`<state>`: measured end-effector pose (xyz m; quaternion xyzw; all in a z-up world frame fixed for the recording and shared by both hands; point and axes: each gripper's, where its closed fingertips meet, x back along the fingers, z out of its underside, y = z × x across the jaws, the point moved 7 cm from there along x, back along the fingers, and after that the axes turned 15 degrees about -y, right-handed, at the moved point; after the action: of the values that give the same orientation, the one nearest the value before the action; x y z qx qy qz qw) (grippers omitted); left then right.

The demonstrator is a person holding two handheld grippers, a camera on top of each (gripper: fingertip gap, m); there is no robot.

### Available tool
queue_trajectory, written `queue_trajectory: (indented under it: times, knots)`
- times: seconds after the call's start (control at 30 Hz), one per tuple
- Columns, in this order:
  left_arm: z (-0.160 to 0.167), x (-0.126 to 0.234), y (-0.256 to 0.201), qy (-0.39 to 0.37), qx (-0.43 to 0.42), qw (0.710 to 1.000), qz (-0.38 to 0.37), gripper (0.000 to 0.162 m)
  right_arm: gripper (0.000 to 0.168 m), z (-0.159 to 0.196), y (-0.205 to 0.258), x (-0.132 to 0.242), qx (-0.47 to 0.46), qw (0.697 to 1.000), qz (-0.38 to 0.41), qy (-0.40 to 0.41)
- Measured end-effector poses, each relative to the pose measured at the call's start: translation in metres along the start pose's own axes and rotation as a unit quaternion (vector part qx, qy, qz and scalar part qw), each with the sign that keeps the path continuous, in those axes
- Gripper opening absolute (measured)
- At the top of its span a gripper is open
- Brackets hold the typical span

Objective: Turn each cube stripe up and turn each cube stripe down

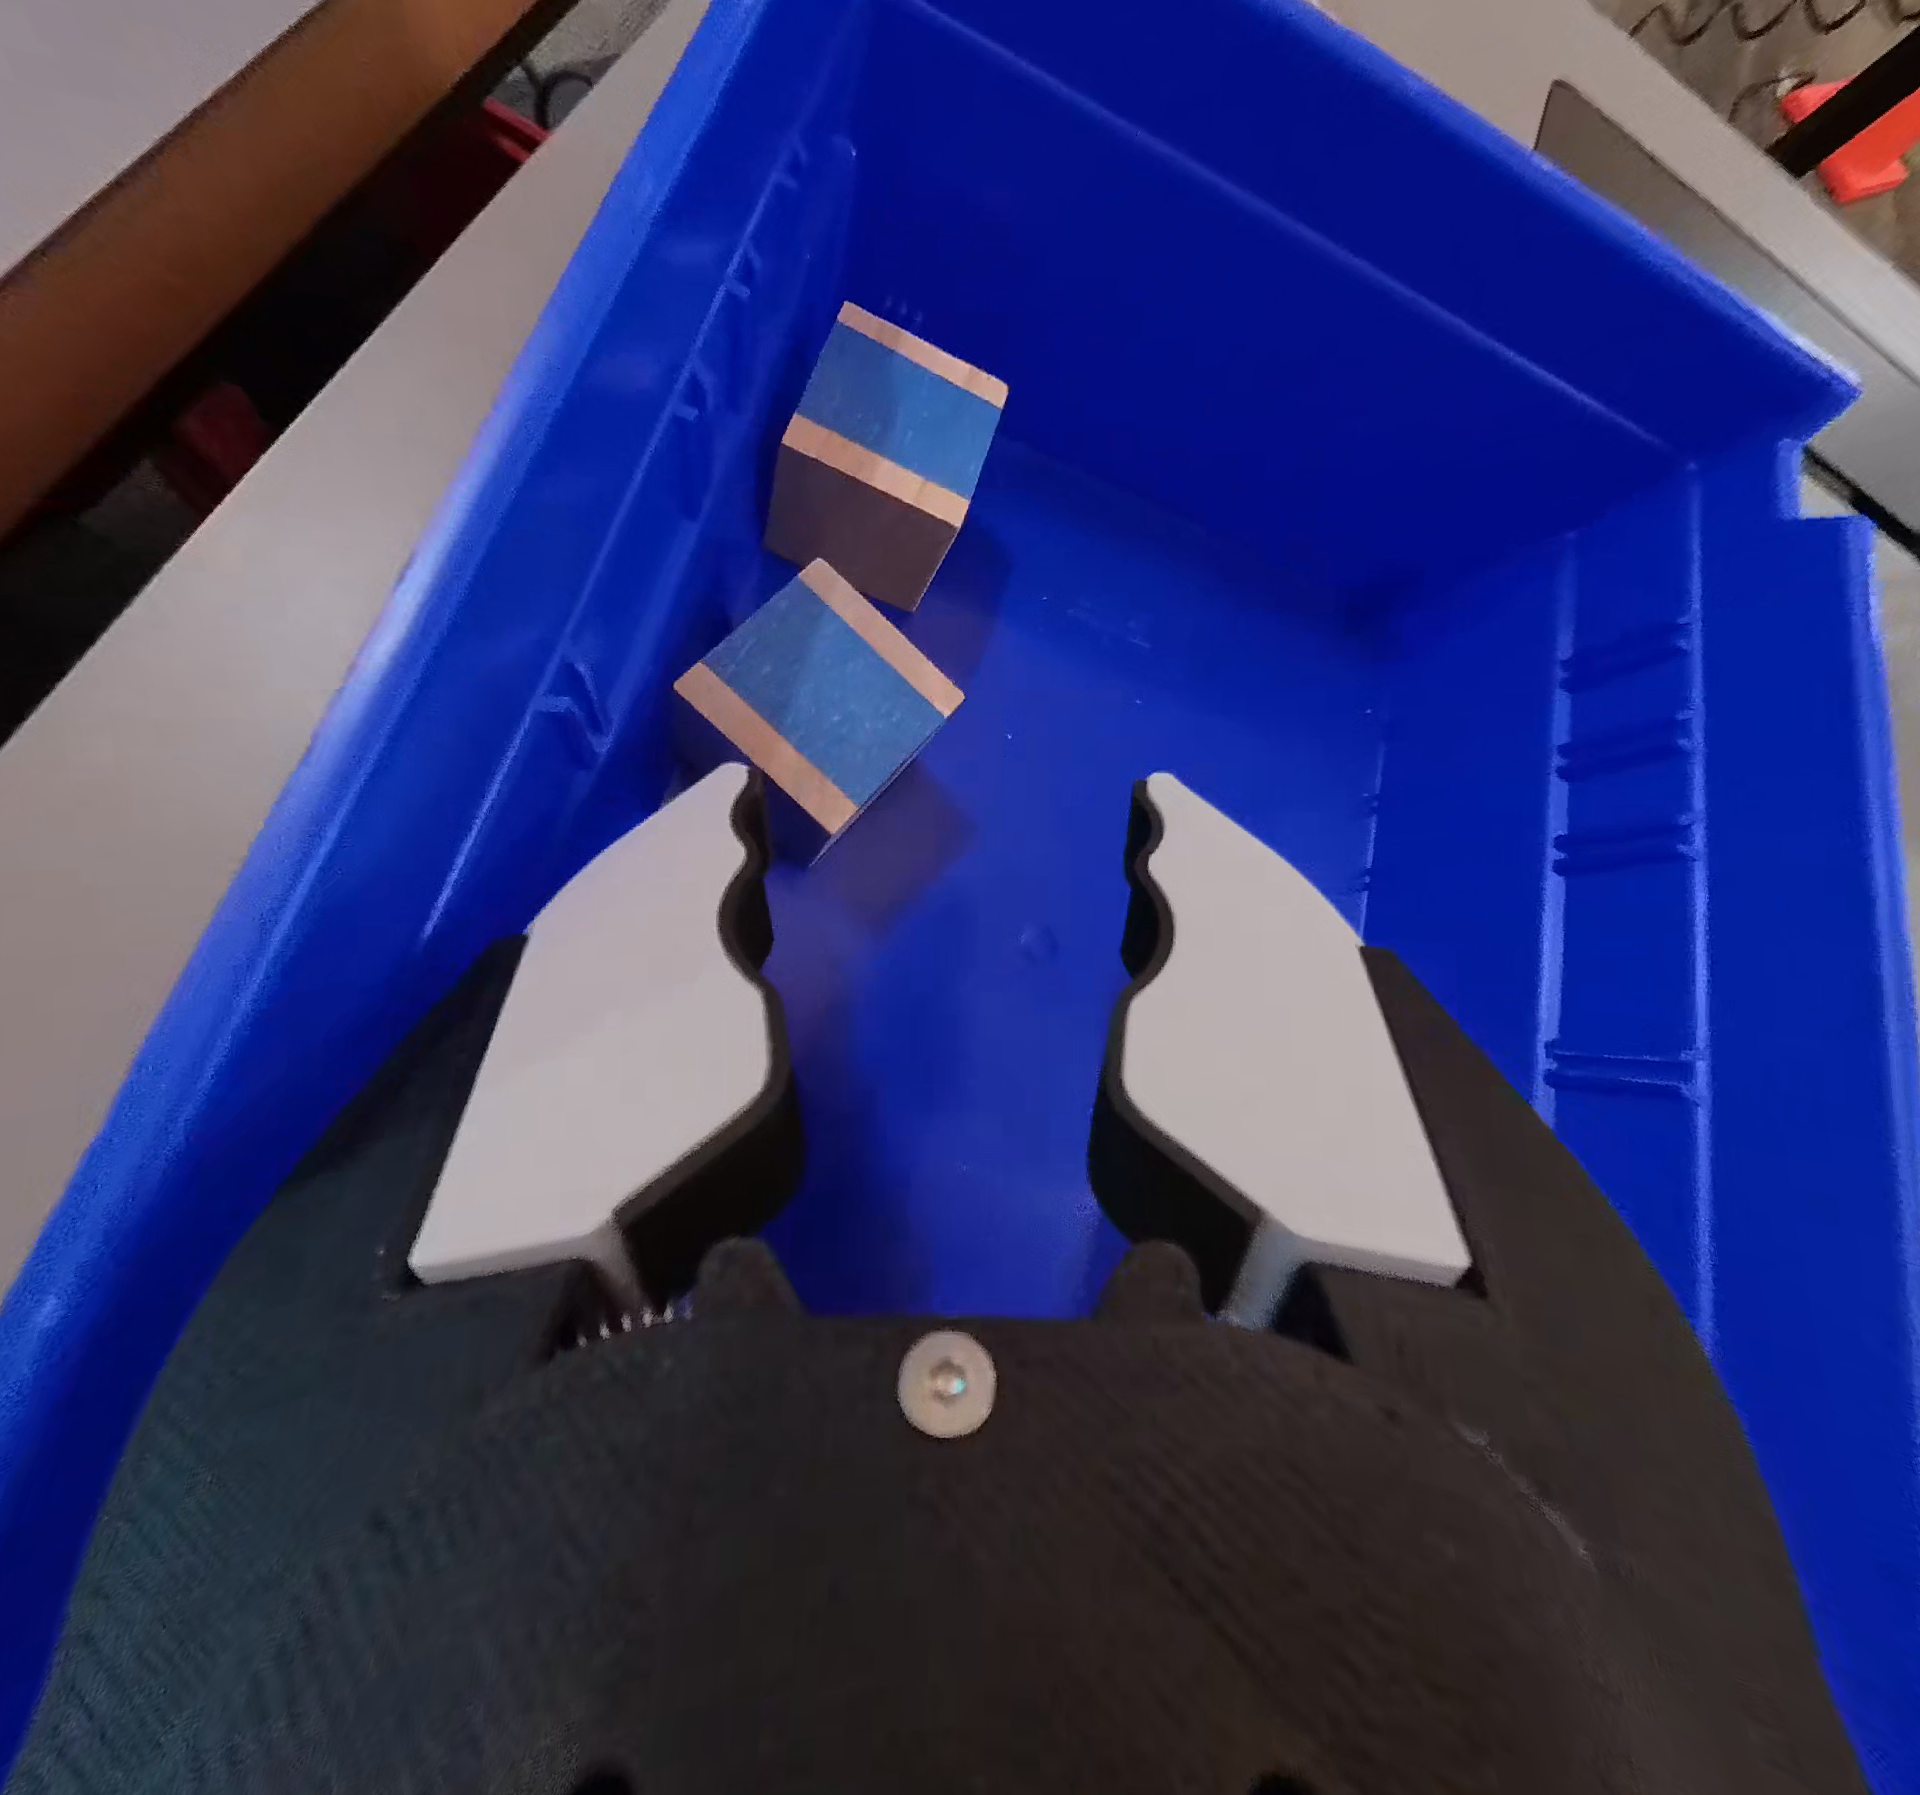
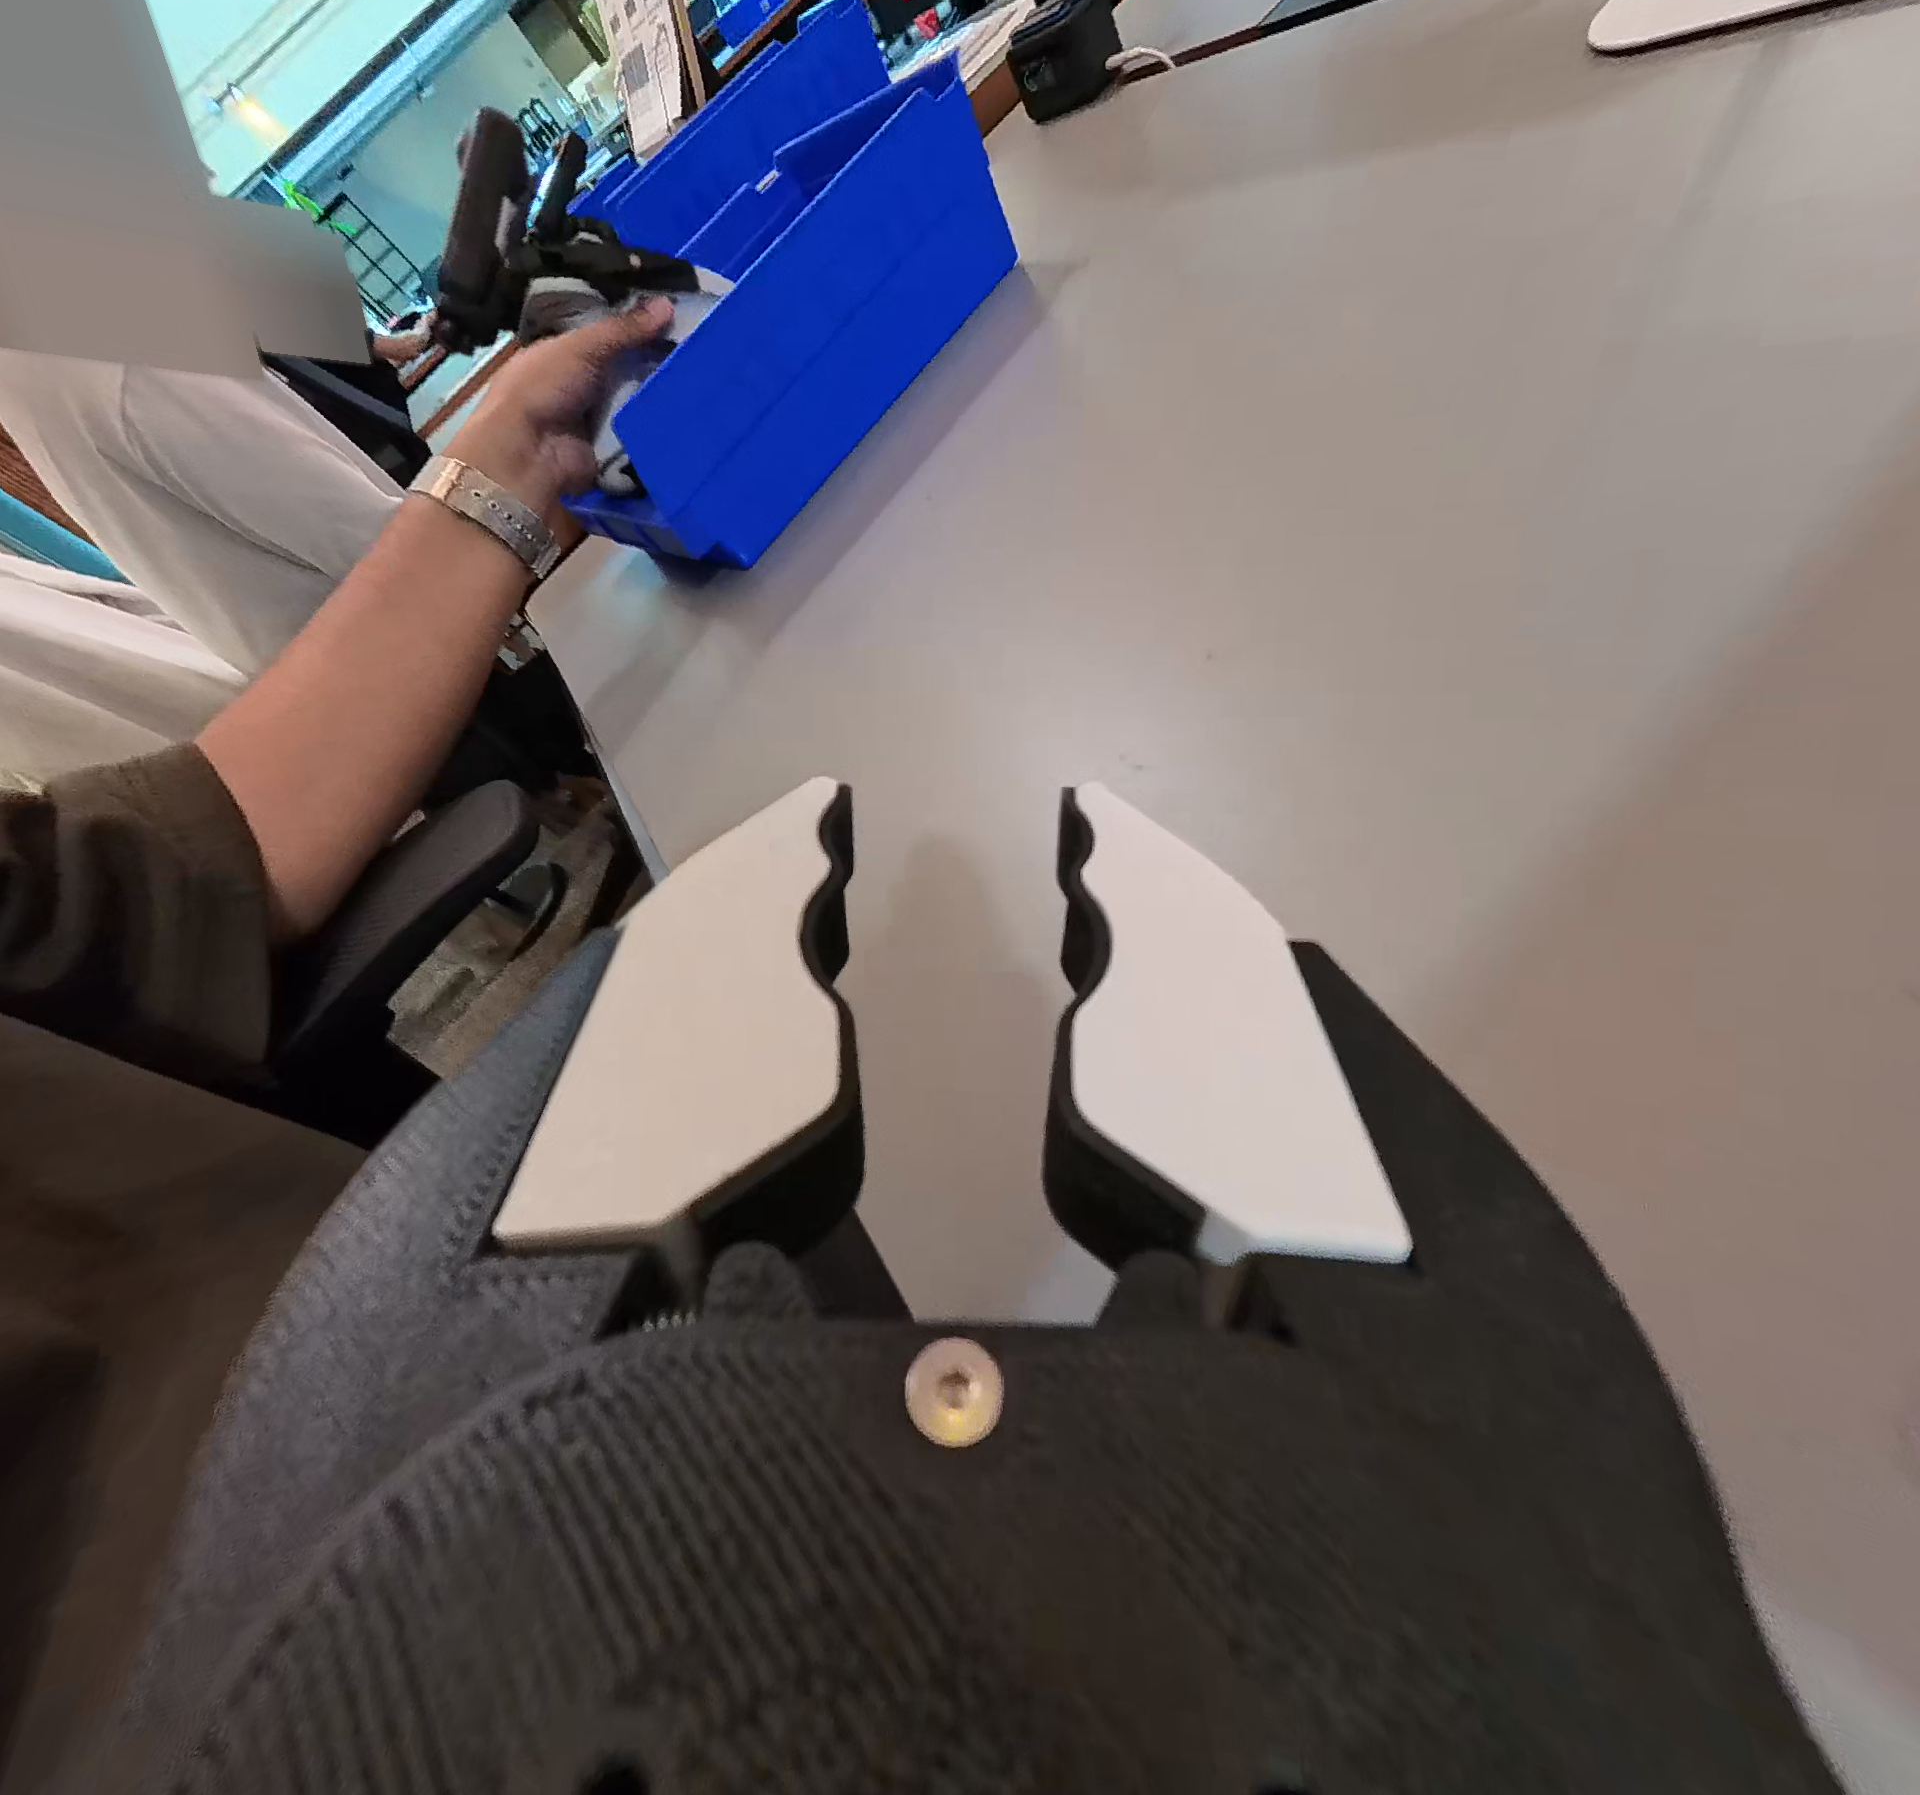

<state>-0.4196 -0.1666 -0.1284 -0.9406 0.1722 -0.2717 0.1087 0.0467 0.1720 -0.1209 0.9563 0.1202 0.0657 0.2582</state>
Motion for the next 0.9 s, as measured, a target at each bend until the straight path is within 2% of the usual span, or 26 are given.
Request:
queue_trajectory:
  times: [0.1, 0.3, 0.57, 0.9]
  knots:
    - [0.006, -0.006, -0.003, 0.026, -0.021, 0.999, -0.008, 0.067, 0.036, -0.001, -0.001, 0.001, -0.017, 1.000, -0.004, -0.001]
    - [0.017, -0.009, -0.019, 0.062, -0.005, 0.996, 0.063, 0.061, 0.035, 0.000, -0.002, 0.000, -0.028, 1.000, -0.006, 0.000]
    - [-0.004, -0.001, -0.004, -0.015, -0.060, 0.998, 0.018, 0.062, 0.035, 0.002, -0.001, 0.000, -0.030, 0.999, -0.010, 0.005]
    - [-0.002, -0.021, -0.005, 0.010, -0.178, 0.982, -0.055, 0.069, 0.035, 0.002, -0.004, 0.011, -0.033, 0.999, 0.009, -0.006]
